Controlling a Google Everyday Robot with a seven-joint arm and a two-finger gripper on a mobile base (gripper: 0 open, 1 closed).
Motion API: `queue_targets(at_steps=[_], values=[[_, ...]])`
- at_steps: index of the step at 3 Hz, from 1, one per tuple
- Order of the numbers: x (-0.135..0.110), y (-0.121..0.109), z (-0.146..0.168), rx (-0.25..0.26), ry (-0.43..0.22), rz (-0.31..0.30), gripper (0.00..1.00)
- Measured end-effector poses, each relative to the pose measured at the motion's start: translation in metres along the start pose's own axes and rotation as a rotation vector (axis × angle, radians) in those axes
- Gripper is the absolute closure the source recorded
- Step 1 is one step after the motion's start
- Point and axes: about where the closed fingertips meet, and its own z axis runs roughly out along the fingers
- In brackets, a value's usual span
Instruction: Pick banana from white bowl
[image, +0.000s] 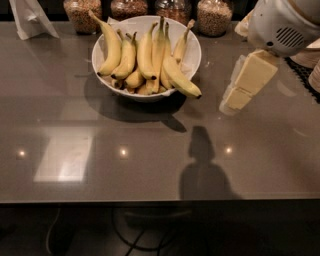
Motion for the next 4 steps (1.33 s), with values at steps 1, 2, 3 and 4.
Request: queue_targets(at_steps=[1, 2, 3, 4], values=[[-0.026, -0.017, 0.016, 0.023, -0.062, 0.052, 0.00], [-0.047, -0.036, 0.046, 0.034, -0.148, 0.126, 0.00], [-0.048, -0.038, 0.042, 0.049, -0.151, 0.120, 0.00], [-0.047, -0.036, 0.053, 0.056, -0.150, 0.127, 0.00]])
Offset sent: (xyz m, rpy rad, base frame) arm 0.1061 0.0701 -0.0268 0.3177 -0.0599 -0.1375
